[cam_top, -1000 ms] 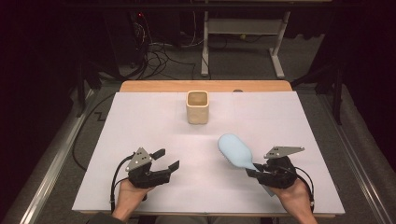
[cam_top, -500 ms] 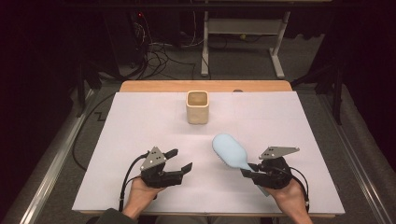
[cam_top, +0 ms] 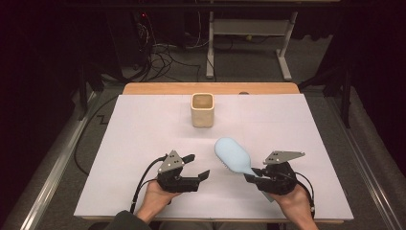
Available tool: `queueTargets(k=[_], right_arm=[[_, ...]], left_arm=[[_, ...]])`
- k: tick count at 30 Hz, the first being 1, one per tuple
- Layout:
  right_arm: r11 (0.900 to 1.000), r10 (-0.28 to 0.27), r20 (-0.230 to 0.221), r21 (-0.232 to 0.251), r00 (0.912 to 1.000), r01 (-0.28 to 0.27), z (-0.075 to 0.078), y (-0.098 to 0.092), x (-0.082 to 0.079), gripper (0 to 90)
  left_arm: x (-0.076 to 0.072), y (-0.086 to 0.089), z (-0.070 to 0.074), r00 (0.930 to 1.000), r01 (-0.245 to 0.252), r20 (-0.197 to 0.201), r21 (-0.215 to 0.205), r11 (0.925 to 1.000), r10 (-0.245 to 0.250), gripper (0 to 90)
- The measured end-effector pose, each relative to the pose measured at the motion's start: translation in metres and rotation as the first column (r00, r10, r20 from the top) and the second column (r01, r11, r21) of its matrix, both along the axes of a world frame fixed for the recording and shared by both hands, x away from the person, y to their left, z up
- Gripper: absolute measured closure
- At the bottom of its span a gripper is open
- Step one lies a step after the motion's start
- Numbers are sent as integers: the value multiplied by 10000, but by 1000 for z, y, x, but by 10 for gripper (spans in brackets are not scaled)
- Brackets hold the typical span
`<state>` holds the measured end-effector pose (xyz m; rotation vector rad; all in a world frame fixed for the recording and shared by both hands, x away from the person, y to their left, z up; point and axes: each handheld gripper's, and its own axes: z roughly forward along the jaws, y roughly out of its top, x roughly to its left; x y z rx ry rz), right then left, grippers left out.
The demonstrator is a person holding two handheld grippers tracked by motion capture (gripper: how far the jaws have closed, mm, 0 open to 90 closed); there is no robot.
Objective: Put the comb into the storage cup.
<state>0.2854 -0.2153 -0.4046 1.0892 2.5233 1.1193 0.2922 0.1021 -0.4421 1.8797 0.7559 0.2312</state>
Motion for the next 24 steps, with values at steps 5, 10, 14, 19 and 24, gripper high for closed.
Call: queueTargets(k=[5,10,14,19,24], right_arm=[[10000,81,32,44,10000,-82,0,3,0,709],[9999,130,69,99,9999,-130,0,5,0,709],[9997,167,85,151,9998,-168,0,5,-1,709],[9994,270,67,195,9996,-272,-1,7,0,708],[9993,318,111,180,9994,-320,-1,10,0,708]], left_arm=[[3,-7,0,9999,126,-53,-3,9999,-126,210],[6,-14,-2,9993,274,-269,-44,9996,-275,193],[8,-19,-4,9985,339,-430,-90,9994,-342,178],[12,-25,-6,9960,458,-751,-253,9986,-476,165],[15,-29,-8,9921,594,-1083,-425,9973,-637,157]])
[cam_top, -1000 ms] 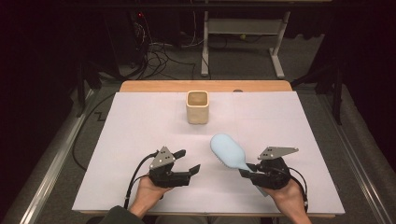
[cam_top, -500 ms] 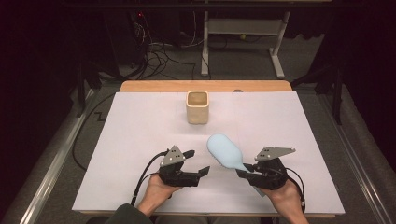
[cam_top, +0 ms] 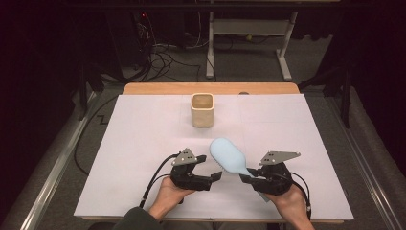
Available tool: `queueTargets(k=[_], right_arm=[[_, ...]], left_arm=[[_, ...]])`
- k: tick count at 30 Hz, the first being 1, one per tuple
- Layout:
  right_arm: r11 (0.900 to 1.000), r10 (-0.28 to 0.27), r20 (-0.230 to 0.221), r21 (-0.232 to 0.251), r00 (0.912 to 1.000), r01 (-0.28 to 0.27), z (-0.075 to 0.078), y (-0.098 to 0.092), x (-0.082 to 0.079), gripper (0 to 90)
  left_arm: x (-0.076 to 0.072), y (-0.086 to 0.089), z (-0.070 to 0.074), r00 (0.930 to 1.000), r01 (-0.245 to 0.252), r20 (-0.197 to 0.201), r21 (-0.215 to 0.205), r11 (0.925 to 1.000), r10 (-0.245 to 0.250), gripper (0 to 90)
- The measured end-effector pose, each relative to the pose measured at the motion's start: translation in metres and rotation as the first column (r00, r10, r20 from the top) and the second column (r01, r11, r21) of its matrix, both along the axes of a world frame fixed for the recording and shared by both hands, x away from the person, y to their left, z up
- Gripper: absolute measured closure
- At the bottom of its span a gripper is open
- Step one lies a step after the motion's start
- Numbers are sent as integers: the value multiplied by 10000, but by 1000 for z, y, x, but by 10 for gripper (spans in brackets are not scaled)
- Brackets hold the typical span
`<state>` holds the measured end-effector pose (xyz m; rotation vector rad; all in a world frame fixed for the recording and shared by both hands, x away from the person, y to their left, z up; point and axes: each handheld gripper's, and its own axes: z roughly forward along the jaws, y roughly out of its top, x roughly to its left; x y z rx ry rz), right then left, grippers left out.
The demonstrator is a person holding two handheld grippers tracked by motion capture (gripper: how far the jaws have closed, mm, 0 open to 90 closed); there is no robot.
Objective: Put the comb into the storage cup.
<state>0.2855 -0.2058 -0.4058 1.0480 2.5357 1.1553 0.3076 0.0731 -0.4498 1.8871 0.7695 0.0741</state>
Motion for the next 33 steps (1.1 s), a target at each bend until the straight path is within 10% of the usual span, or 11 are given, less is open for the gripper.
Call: queueTargets(k=[33], right_arm=[[9971,680,638,307,9956,-700,0,16,-3,708]], left_arm=[[5,-20,5,9967,650,-445,-609,9960,-678,124]])
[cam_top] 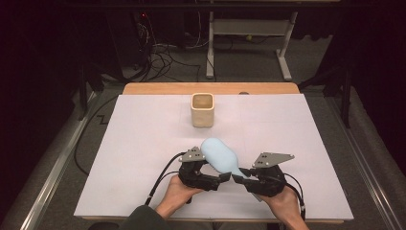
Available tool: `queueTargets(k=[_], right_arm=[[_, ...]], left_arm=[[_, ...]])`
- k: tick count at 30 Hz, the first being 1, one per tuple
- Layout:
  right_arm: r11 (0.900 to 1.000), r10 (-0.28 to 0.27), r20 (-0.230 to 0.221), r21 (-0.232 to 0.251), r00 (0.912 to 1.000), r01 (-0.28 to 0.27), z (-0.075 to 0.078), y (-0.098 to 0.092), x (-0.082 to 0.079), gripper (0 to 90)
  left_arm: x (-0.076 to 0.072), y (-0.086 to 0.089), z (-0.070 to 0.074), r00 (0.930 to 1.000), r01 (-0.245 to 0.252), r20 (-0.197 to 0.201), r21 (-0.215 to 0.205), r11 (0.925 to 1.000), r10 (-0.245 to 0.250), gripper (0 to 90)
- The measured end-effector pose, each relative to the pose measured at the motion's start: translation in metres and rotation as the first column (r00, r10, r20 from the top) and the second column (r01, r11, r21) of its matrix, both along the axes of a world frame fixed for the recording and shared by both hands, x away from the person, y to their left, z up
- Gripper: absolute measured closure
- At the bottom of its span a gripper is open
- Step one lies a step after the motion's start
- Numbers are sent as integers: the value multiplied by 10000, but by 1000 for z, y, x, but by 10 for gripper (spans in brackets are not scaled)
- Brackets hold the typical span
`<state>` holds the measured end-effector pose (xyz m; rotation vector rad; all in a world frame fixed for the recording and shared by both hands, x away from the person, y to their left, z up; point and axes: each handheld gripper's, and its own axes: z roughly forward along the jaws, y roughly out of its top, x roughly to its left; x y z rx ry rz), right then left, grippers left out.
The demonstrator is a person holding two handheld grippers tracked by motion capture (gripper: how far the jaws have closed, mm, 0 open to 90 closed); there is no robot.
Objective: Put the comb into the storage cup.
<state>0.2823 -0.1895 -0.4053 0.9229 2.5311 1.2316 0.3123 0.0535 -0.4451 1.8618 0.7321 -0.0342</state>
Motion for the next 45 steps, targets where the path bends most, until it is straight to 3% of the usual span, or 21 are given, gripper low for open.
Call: queueTargets(k=[11,16,33,39,45], right_arm=[[9993,187,6,-334,9998,-187,-3,5,-1,708],[9979,282,-44,-580,9996,-284,-5,11,0,709],[9957,391,-196,-830,9990,-406,-10,26,2,710],[9954,383,-132,-873,9992,-394,-11,28,3,711],[9950,371,-71,-928,9993,-376,-11,30,3,712]], left_arm=[[2,0,4,9994,-46,-343,-284,9996,36,150],[2,-1,6,9995,-184,-248,-292,9994,177,159],[0,1,16,9983,-552,182,241,9982,548,216],[0,1,19,9987,-515,-49,330,9981,517,246],[-2,1,22,9986,-536,-9,527,9972,537,265]])
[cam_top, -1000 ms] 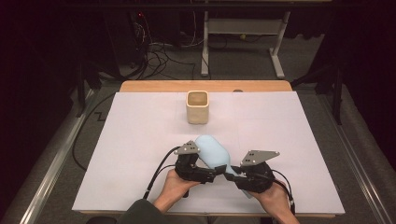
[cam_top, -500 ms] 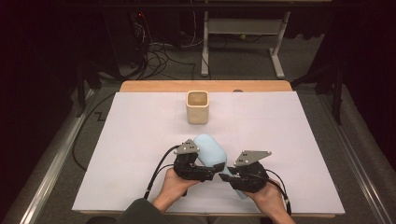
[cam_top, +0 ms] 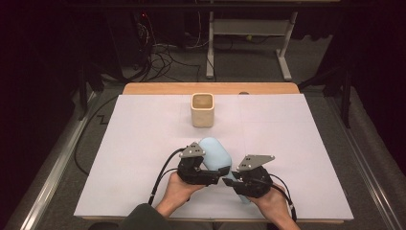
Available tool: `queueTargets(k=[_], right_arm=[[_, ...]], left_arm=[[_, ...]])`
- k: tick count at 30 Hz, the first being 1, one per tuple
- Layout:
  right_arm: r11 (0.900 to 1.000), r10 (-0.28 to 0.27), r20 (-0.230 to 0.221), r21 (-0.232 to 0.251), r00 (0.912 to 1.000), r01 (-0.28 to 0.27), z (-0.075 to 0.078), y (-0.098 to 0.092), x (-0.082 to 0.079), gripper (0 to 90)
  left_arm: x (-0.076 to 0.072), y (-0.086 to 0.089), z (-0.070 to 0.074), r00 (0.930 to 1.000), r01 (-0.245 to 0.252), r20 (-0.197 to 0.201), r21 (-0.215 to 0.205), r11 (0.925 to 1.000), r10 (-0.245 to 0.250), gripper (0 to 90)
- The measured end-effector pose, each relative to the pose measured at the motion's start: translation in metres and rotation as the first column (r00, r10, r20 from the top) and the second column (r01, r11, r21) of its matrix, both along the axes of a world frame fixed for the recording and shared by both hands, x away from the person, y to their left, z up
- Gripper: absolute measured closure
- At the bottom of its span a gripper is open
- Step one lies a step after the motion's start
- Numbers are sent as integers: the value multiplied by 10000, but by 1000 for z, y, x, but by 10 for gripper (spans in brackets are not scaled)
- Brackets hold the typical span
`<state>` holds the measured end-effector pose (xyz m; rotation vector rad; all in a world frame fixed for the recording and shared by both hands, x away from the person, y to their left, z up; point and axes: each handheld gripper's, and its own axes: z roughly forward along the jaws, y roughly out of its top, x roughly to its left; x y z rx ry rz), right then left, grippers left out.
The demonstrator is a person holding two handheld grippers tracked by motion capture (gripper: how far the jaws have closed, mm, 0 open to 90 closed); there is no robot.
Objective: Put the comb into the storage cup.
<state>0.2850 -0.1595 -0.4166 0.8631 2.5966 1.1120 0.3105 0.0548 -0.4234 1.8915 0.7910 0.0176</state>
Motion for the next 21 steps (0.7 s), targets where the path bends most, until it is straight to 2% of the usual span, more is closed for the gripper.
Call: queueTargets(k=[5,8,10,12,14,15,16,17,19,21], right_arm=[[10000,-66,7,7,10000,66,0,2,1,713],[10000,-76,4,-49,10000,76,-1,4,2,713],[9999,-110,-15,-98,9999,110,-2,5,4,713],[9999,-90,34,-71,10000,90,-2,6,5,713],[9999,-87,27,88,10000,87,-1,7,6,714],[9996,-110,22,250,9999,109,1,7,6,714],[9994,-88,20,336,10000,87,2,8,7,714],[9995,-78,58,292,10000,76,3,10,8,714],[9995,-53,64,314,10000,51,4,13,9,715],[9996,24,62,278,10000,-26,4,14,11,714]], left_arm=[[0,2,2,9999,2,-106,-13,10000,-2,289],[-1,1,4,9999,74,101,236,9997,-77,311],[-2,2,6,9998,76,187,249,9997,-81,330],[-1,3,8,9999,109,46,183,9998,-110,339],[0,2,7,9983,477,-338,69,9988,-475,379],[-3,-1,7,9987,492,-126,264,9984,-489,416],[-5,-3,9,9988,456,142,412,9981,-462,416],[-5,-3,11,9986,433,267,447,9981,-446,432],[-5,-3,16,9985,420,343,382,9984,-434,475],[-4,-3,19,9983,436,374,528,9977,-456,486]])
